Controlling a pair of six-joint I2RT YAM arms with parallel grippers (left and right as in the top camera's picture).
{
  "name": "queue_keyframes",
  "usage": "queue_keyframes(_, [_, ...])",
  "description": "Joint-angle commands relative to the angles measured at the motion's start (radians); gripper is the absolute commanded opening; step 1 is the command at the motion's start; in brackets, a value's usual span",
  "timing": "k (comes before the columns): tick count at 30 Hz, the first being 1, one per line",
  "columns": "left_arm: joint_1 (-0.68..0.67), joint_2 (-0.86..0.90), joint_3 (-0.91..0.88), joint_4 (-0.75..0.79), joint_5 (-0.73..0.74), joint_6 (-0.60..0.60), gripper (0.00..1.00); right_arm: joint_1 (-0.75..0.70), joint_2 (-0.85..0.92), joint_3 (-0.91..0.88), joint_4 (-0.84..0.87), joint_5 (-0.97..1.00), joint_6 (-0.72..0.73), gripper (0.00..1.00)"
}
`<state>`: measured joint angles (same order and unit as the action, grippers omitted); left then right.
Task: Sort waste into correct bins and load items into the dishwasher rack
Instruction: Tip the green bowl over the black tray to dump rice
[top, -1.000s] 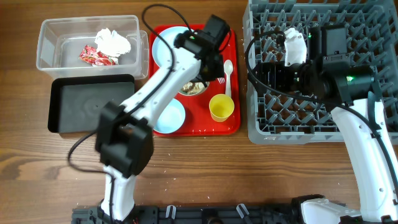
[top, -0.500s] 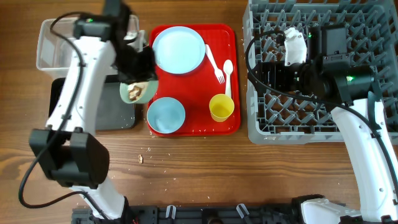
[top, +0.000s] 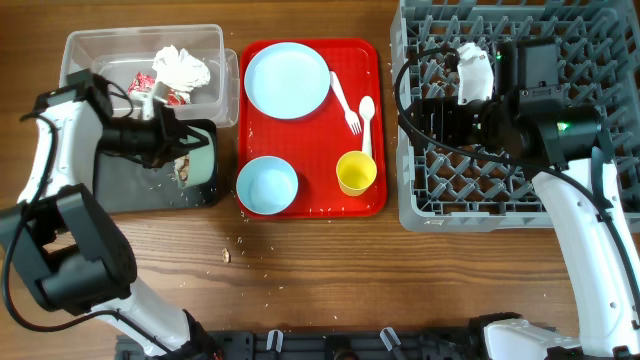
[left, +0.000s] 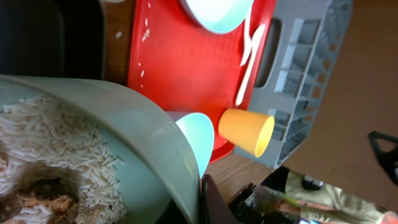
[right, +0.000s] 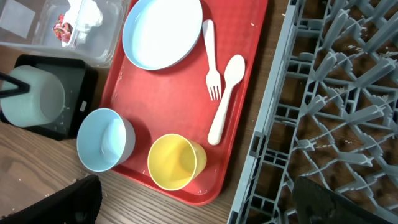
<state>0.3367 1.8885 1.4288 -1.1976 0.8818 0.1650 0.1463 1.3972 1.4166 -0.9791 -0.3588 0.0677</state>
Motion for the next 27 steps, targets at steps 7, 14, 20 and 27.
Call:
queue_keyframes(7, [0.126,0.006,-0.008,0.005,0.204,0.064,0.04,0.004,0.006,0.028,0.006,-0.013,0.014,1.0])
queue_keyframes(14, [0.198,0.048,-0.008,0.006,0.347,0.064,0.04,0.004,0.006,0.028,0.006,-0.013,0.013,1.0])
queue_keyframes(20, [0.216,0.154,-0.008,0.011,0.481,0.064,0.04,0.004,0.006,0.028,0.005,-0.013,0.011,1.0])
queue_keyframes(27, [0.216,0.16,-0.008,0.002,0.569,0.007,0.04,0.004,0.006,0.028,0.006,-0.009,0.012,1.0])
